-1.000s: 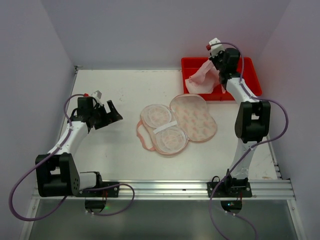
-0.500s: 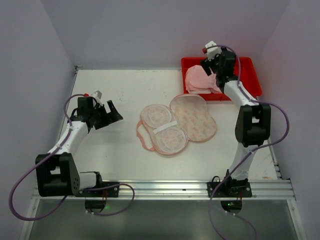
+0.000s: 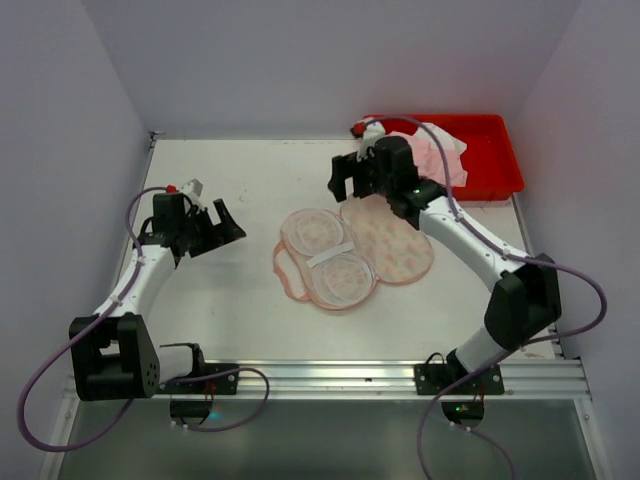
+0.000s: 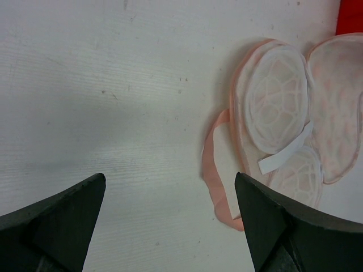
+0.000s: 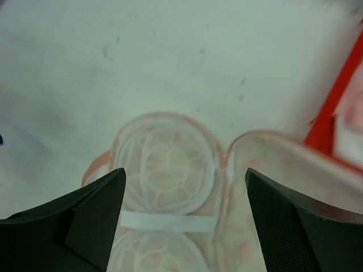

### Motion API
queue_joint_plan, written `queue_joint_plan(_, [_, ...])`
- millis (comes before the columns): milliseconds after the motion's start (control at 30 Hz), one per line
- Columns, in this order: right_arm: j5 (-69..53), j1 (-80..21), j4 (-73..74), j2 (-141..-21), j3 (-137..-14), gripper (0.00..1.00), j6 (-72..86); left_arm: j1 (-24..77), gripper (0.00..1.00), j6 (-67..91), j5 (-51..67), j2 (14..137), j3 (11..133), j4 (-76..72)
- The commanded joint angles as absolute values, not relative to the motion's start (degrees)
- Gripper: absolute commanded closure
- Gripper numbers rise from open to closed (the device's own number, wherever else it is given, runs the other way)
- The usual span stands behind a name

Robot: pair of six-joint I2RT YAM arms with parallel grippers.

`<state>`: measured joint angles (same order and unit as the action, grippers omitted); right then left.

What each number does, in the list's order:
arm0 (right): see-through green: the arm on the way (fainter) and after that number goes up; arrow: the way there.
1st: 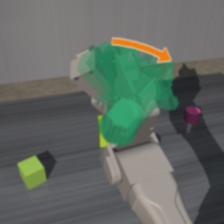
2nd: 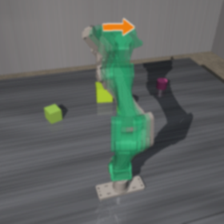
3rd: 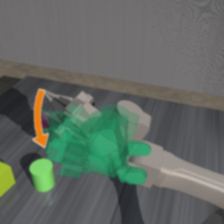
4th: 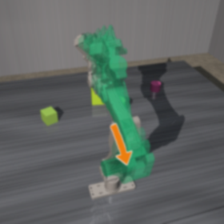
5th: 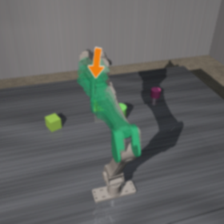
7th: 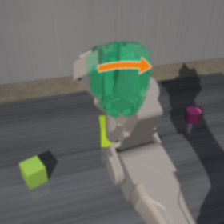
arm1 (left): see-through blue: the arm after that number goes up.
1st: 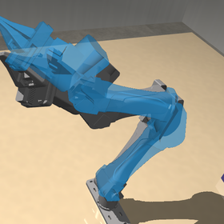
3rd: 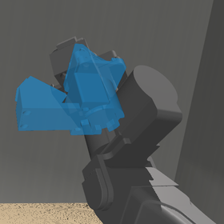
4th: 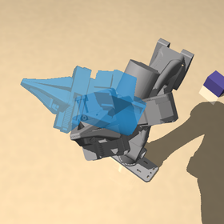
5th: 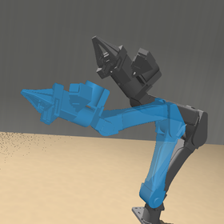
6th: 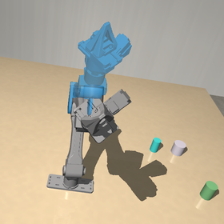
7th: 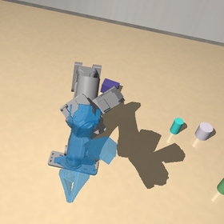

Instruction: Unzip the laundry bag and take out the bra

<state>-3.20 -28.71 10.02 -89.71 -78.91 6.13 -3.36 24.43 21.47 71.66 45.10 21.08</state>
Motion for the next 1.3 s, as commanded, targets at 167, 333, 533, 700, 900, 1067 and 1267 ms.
queue_joint_plan(167, [-7.82, -38.49, 17.48, -101.07, -70.4, 0.15, 26.45, -3.87, 0.0, 23.55, 20.13, 68.38, 45.09, 20.74])
queue_joint_plan(333, [-12.01, -44.2, 22.49, -105.72, -73.29, 0.14, 29.88, -4.04, 0.0, 23.55, 19.69, 68.12, 45.18, 20.83])
queue_joint_plan(533, [-23.62, -48.16, 25.66, -108.99, -76.02, 0.14, 30.06, -4.22, 0.0, 23.55, 19.69, 67.59, 45.09, 20.74])
queue_joint_plan(700, [-15.14, -48.17, 24.61, -100.14, -76.11, 0.14, 26.38, -4.31, 0.0, 23.55, 19.78, 67.67, 45.0, 20.74])
queue_joint_plan(900, [0.57, -35.8, 25.93, -89.22, -69.1, 0.13, 25.66, -4.31, 0.0, 23.55, 19.78, 67.76, 45.0, 20.74])
queue_joint_plan(1067, [3.96, -18.83, 25.58, -87.71, -63.2, 0.13, 25.4, -4.31, 0.0, 23.55, 20.13, 67.76, 45.0, 20.74])
queue_joint_plan(1267, [-2.61, -8.18, 21.9, -93.06, -63.45, 0.13, 22.68, -4.31, 0.0, 23.47, 20.21, 67.85, 45.0, 20.65])
